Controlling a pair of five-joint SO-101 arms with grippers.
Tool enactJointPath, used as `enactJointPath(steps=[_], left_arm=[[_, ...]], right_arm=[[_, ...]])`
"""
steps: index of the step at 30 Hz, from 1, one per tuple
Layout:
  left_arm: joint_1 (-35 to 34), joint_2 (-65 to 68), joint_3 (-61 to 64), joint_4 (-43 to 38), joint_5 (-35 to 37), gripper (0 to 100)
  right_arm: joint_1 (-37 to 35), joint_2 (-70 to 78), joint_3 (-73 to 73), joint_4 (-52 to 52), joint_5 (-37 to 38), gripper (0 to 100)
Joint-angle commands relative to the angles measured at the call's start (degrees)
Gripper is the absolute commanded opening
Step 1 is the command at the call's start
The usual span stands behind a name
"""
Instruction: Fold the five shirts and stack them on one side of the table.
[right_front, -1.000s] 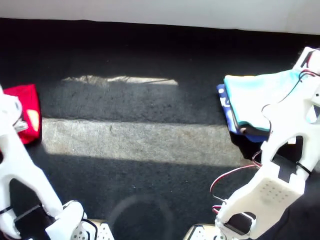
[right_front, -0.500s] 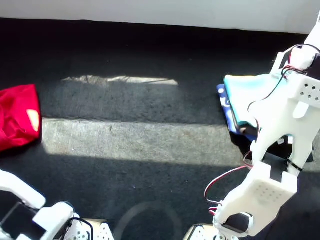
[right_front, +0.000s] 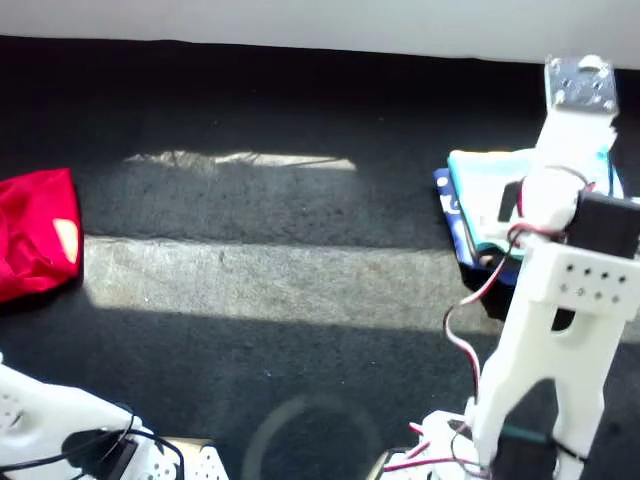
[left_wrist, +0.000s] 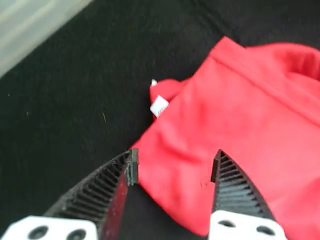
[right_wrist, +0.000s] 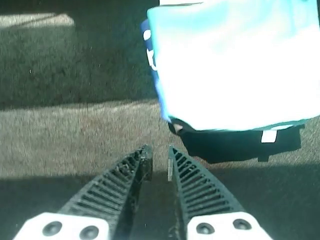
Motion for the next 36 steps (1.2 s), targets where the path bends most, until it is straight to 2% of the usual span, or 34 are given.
enactJointPath(steps=[1, 11, 15, 18, 22, 23, 26, 32, 36], left_arm=[[-0.22, 9.19, -15.96, -1.32, 0.26, 24], [1.10, 37.05, -43.03, -0.79, 0.26, 24], [2.95, 42.33, -50.95, 5.45, 0.26, 24], [4.62, 43.82, -55.87, 13.63, 0.26, 21], [6.99, 43.82, -62.81, 24.00, 0.62, 0], [7.34, 43.82, -64.84, 26.20, 0.62, 2], [8.57, 43.38, -68.88, 31.74, 0.62, 1], [9.27, 38.99, -68.35, 33.85, 0.62, 1], [7.69, 39.52, -68.00, 28.13, 0.26, 1]], right_arm=[[-0.22, -8.04, 9.98, -2.51, 2.20, 6.6], [-0.48, -20.18, 27.38, -8.22, 4.40, 6.6], [-0.48, -22.37, 30.73, -9.80, 4.40, 6.6], [-0.48, -23.25, 31.52, -10.07, 4.40, 6.6], [-0.48, -23.34, 31.52, -10.07, 4.40, 6.6], [-0.48, -23.34, 31.52, -10.07, 4.40, 6.6], [-0.48, -23.34, 31.60, -10.07, 4.40, 6.6], [-0.48, -23.25, 31.60, -9.98, 4.40, 6.6], [-0.48, -23.25, 31.60, -9.71, 4.40, 6.6]])
